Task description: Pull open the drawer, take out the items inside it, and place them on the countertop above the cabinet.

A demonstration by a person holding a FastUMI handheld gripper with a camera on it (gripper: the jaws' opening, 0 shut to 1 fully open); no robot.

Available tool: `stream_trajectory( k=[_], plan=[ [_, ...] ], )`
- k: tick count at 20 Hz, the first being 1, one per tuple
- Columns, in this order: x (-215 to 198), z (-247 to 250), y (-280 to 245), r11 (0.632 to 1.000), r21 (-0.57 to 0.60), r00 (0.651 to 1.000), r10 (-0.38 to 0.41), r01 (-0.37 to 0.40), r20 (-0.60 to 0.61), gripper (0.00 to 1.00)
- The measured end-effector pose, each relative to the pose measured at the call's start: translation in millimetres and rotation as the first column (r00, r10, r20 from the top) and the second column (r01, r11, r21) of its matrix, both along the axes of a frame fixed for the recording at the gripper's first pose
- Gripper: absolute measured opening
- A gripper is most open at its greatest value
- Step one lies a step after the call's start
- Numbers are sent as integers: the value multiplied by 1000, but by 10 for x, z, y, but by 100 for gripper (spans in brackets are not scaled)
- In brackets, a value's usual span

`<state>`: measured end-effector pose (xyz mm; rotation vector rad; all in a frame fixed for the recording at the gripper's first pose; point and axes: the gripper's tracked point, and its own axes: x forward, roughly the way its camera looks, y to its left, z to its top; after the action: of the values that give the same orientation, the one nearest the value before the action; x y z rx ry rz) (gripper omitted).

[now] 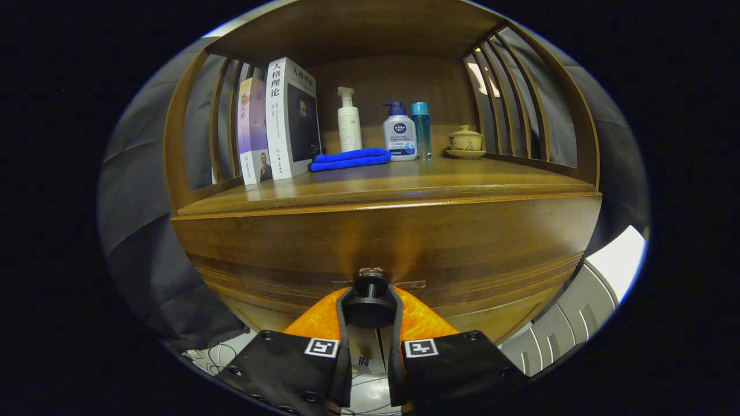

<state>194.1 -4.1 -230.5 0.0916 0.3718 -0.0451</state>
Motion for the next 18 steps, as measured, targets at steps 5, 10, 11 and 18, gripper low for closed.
stream_trajectory(
  k=[5, 10, 11, 18],
  plan=[
    [-254, 6, 29, 1000, 19, 1000, -18, 18, 2, 27],
    [-553, -1, 62, 1000, 5, 1000, -13, 13, 4, 27],
    [-603, 0, 69, 1000, 7, 1000, -13, 13, 3, 27],
    [-1042, -31, 125, 1000, 30, 1000, 3, -3, -10, 27]
  ],
)
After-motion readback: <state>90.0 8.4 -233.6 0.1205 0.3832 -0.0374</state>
